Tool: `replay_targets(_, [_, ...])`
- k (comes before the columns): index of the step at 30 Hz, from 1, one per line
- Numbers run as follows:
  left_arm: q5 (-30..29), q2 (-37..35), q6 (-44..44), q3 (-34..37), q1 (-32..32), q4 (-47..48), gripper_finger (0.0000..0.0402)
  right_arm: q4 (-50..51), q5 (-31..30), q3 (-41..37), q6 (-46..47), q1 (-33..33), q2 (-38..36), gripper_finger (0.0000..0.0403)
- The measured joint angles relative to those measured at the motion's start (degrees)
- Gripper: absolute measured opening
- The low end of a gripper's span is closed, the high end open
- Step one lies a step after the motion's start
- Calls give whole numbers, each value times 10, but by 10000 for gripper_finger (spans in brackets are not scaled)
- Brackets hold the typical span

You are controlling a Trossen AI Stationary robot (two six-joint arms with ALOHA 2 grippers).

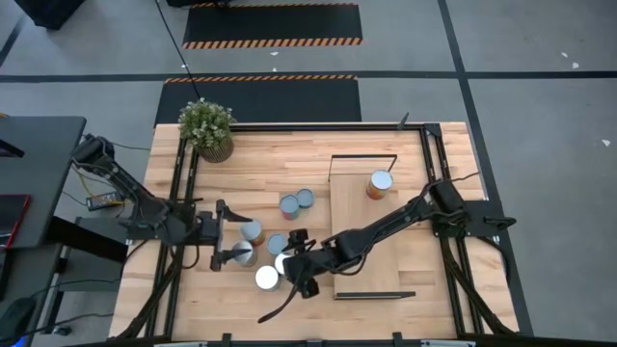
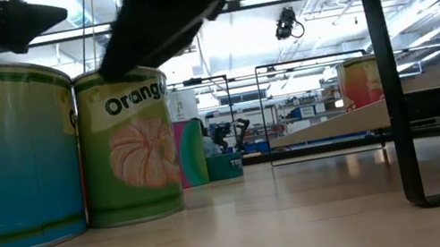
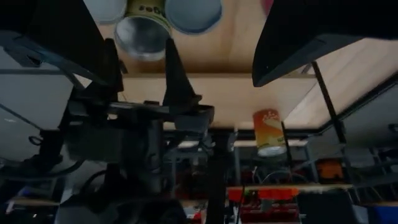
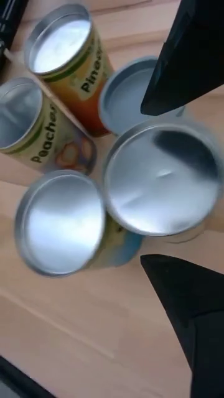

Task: Pick and place cans onto a shelf
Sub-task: Put the canned oranges on the shelf

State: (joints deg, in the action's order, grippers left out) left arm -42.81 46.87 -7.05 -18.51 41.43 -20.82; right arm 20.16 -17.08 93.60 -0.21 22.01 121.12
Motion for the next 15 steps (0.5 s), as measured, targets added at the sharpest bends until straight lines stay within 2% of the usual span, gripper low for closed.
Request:
replay_targets(10, [0, 27, -55, -10, 20, 4, 385, -6, -9, 13, 22, -5, 26, 391])
replay_targets(15, [0, 26, -62, -10, 37, 6, 385, -3, -50, 13, 18, 15, 25, 391])
